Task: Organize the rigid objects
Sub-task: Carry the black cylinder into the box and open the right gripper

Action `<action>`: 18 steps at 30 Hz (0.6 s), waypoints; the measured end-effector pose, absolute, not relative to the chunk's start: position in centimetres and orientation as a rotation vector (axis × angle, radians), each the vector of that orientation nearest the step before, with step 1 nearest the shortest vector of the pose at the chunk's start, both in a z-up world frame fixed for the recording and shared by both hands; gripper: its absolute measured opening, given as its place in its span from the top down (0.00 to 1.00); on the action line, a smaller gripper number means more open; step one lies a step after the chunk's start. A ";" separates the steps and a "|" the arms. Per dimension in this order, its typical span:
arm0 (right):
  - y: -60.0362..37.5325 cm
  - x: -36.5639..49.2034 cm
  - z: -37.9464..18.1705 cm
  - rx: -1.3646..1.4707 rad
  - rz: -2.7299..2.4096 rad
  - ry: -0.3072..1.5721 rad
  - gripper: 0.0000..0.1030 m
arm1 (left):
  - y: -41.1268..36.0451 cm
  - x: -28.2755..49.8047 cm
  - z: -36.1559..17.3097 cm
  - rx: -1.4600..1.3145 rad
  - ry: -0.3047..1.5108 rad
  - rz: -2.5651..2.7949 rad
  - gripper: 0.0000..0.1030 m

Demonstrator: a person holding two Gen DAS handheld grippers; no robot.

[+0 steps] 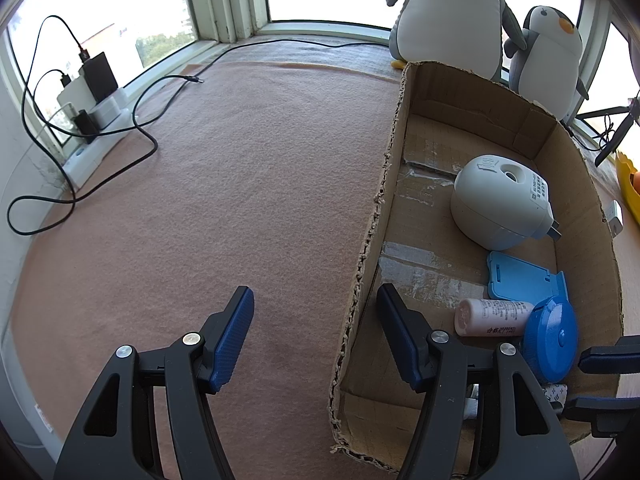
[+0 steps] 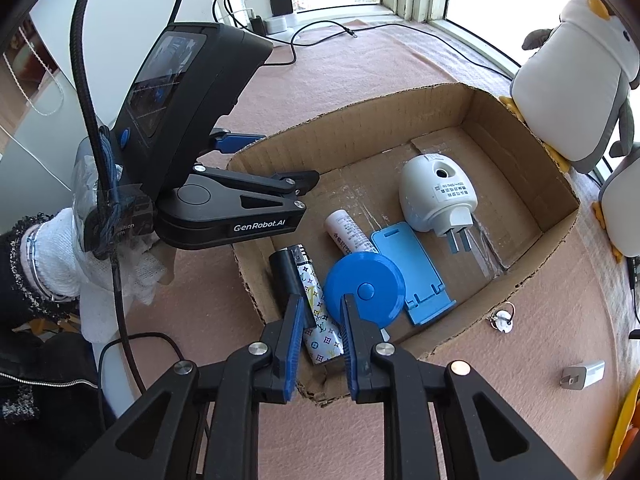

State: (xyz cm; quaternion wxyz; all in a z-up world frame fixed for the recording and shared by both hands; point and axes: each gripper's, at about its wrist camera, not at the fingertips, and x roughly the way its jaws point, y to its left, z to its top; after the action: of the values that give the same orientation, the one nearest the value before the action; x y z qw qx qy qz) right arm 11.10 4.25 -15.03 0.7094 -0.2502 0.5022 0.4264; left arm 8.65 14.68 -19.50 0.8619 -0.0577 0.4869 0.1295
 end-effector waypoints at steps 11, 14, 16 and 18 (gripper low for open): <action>0.6 12.0 -13.8 -0.372 0.875 1.096 0.76 | 14.7 8.6 -19.5 -0.121 1.021 0.272 0.38; -1.2 12.5 -13.4 -0.313 0.832 1.086 0.76 | 14.6 8.6 -19.5 -0.118 1.021 0.271 0.38; -2.5 12.8 -13.2 -0.275 0.801 1.080 0.76 | 14.6 8.6 -19.5 -0.117 1.021 0.271 0.38; -3.7 13.2 -13.1 -0.244 0.761 1.073 0.76 | 14.6 8.6 -19.5 -0.117 1.021 0.271 0.38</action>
State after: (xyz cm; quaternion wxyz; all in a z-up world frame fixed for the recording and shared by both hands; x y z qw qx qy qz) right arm 13.18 -3.67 -13.09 0.7845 -0.1129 0.4972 0.3529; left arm 8.60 14.56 -19.51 0.8621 -0.0556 0.4868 0.1292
